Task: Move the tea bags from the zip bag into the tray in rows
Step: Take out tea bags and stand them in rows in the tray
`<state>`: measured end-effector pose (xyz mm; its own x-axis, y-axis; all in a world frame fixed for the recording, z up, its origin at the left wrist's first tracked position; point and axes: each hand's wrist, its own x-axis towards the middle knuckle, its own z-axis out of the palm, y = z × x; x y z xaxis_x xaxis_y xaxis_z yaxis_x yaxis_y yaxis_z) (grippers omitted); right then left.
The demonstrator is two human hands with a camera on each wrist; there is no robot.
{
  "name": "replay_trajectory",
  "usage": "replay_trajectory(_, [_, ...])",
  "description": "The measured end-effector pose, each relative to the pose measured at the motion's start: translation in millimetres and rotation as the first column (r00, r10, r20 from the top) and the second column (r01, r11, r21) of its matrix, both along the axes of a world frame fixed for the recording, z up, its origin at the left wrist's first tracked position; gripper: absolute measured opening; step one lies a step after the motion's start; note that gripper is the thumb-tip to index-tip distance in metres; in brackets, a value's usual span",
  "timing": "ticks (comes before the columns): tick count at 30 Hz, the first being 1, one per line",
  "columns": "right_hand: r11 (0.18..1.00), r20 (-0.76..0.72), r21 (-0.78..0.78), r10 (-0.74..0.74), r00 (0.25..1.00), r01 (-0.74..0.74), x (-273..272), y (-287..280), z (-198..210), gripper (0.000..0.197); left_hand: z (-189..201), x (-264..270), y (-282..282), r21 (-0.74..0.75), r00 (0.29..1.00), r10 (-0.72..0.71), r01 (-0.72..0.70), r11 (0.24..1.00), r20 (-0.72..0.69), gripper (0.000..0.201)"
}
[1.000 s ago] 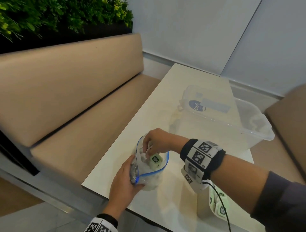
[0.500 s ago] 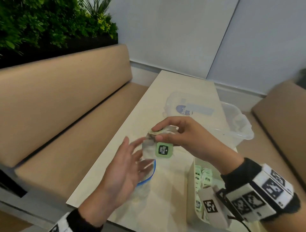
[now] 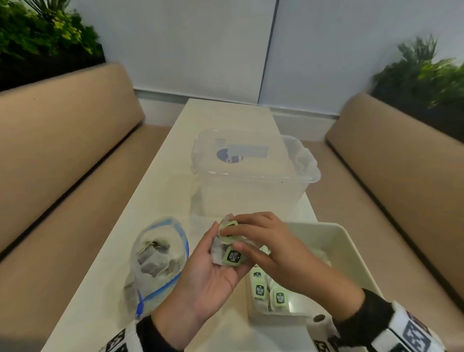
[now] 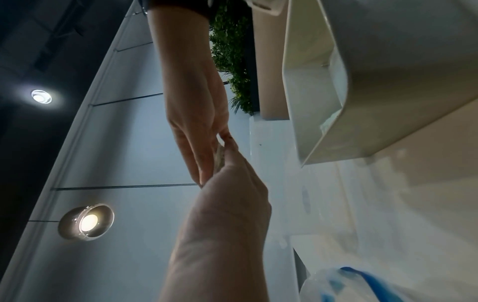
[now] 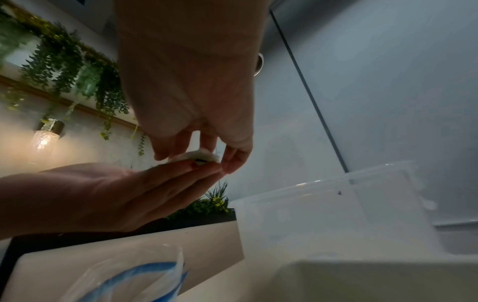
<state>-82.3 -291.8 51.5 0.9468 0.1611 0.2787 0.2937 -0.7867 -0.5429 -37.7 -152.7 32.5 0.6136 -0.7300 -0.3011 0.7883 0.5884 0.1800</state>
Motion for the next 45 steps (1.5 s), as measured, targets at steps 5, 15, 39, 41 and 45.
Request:
replay_trajectory(5, [0.992, -0.065, 0.034, -0.115, 0.991, 0.118, -5.8, -8.0, -0.6, 0.023, -12.7, 2.5, -4.8, 0.068, 0.995, -0.081, 0.077, 0.995, 0.057, 0.040])
replay_trajectory(15, [0.991, -0.164, 0.064, -0.104, 0.981, 0.115, 4.8, -17.1, 6.0, 0.022, -18.7, 4.8, -2.1, 0.097, 0.972, -0.218, 0.209, 0.973, 0.084, 0.045])
replay_trajectory(39, [0.614, -0.143, 0.784, 0.034, 0.989, 0.092, -5.7, -22.7, 38.9, 0.019, -19.7, 16.0, -11.7, 0.392, 0.868, -0.262, 0.086, 0.916, 0.422, 0.033])
replay_trajectory(41, [0.737, -0.171, 0.666, 0.001, 0.985, 0.115, -1.1, -21.9, 42.5, 0.013, -14.0, 15.7, -12.9, 0.382, 0.857, -0.248, 0.065, 0.922, 0.452, 0.033])
replay_trajectory(45, [0.937, -0.110, 0.314, -0.125, 0.986, 0.154, 11.1, -19.9, 46.4, 0.008, -4.2, 17.5, -13.1, 0.363, 0.846, -0.212, 0.023, 0.932, 0.490, 0.024])
